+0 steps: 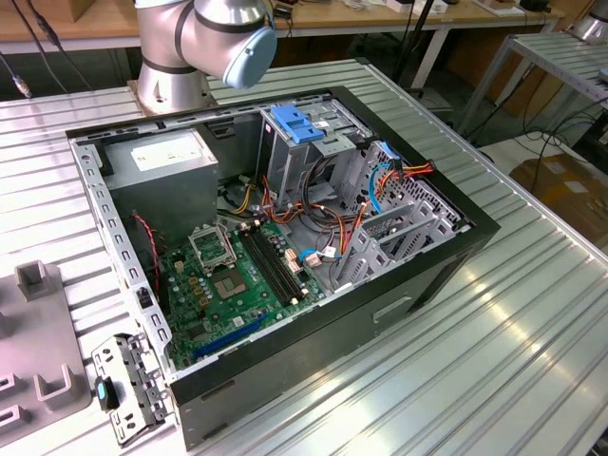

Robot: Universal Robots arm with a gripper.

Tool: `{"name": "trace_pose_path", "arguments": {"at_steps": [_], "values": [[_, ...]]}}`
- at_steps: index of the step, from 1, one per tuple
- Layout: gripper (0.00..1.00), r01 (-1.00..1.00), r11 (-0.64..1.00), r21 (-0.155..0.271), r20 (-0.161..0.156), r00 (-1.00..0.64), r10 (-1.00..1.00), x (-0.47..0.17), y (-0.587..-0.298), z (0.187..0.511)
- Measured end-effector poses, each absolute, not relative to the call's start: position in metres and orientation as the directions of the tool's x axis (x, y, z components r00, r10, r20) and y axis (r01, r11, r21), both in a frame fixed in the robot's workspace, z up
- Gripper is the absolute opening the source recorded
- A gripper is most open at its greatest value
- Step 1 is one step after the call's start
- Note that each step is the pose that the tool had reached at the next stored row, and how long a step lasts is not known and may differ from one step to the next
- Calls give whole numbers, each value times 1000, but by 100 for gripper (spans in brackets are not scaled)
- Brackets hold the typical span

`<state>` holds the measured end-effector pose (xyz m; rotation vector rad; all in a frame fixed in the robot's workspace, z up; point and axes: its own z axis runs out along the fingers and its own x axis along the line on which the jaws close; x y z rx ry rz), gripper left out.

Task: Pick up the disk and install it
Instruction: 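Pick up the disk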

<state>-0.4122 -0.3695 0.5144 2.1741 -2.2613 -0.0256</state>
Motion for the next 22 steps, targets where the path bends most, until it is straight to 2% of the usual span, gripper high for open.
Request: {"name": "trace_pose_path", "arguments": {"at_steps": [22], "values": [[37, -999, 39, 15, -8, -39, -999, -382, -370, 514]]}}
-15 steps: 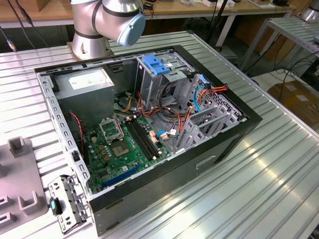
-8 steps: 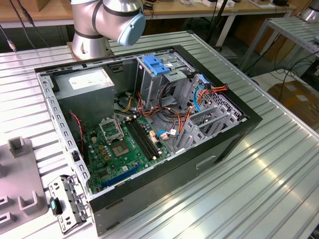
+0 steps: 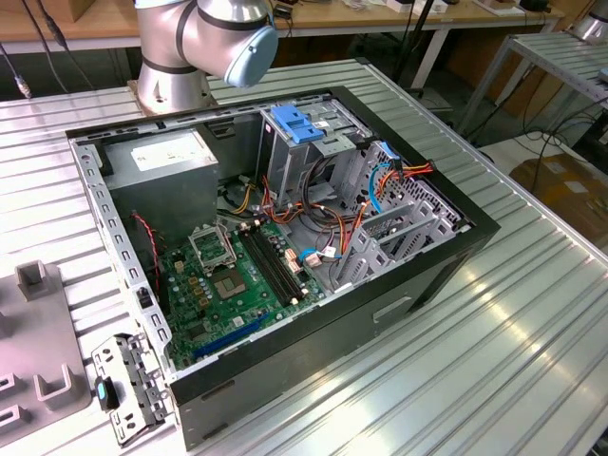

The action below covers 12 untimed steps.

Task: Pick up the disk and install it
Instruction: 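Pick up the disk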

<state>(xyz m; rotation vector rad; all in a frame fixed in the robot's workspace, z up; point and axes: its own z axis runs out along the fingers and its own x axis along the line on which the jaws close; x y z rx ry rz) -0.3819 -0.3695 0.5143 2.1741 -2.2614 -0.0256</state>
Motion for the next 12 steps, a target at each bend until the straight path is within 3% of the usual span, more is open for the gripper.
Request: {"name": "trace_pose_path", "arguments": {"at_steps": [12], "values": [[37, -999, 39, 15, -8, -39, -999, -367, -370, 514]]}}
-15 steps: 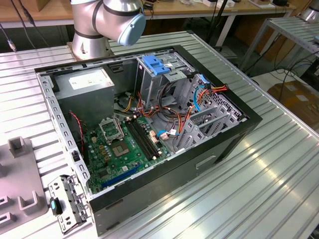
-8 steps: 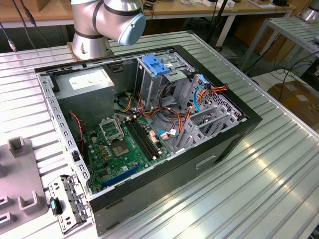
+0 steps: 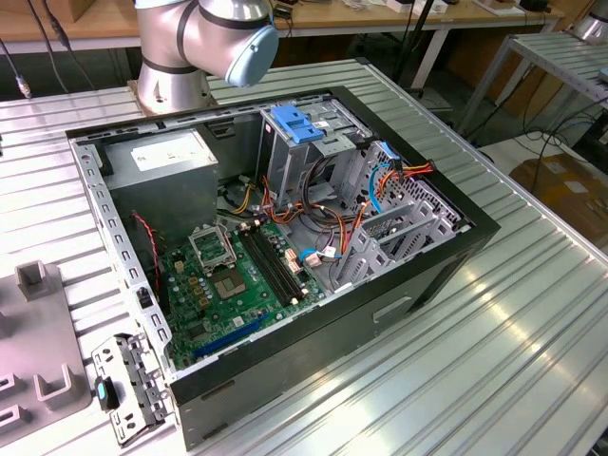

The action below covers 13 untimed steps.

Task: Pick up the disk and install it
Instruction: 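Pick up the disk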

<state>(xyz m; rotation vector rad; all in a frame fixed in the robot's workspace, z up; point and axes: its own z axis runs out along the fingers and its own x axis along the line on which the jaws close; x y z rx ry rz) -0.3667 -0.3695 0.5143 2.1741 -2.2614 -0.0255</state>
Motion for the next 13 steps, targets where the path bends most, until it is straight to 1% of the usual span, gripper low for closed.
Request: {"name": "trace_pose_path", "arguments": {"at_steps": [13], "values": [[37, -999, 39, 15, -8, -39, -999, -343, -370, 514]]}}
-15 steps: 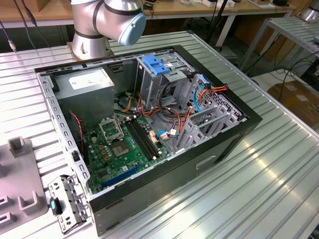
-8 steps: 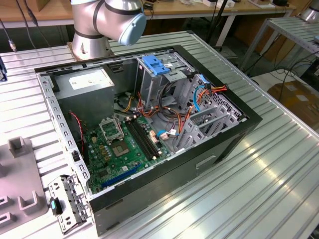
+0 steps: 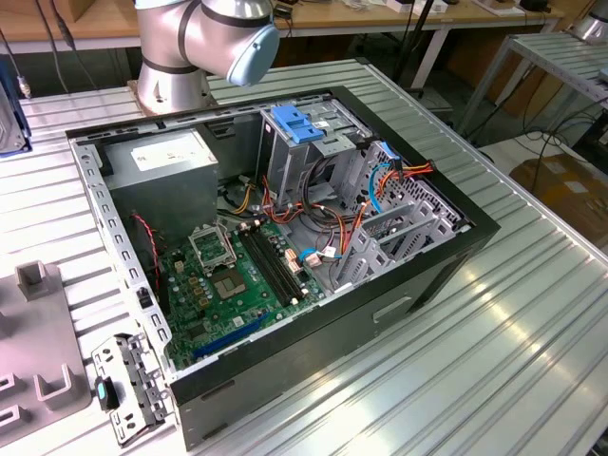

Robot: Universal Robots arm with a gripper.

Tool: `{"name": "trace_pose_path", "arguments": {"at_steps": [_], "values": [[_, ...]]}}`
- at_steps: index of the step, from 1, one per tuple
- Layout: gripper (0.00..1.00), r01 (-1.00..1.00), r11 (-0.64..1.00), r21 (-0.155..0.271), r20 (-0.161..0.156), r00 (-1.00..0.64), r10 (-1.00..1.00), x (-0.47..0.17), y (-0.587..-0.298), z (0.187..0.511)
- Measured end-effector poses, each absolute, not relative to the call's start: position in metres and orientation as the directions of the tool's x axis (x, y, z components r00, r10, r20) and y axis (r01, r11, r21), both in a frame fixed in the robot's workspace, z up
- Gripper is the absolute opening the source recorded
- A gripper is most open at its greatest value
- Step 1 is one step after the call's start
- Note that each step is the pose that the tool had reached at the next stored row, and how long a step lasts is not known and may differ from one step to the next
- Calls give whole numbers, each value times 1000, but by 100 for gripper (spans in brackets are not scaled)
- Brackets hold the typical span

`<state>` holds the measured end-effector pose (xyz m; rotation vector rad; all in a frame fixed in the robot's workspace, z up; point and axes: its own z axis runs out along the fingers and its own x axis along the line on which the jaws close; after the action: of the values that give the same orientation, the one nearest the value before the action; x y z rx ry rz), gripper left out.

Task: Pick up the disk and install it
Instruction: 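Pick up the disk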

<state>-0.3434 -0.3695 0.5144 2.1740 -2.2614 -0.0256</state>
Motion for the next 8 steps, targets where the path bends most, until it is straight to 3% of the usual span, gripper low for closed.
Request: {"name": "trace_pose_path", "arguments": {"at_steps": [8], "values": [[37, -999, 39, 15, -8, -39, -999, -328, -370, 514]]}}
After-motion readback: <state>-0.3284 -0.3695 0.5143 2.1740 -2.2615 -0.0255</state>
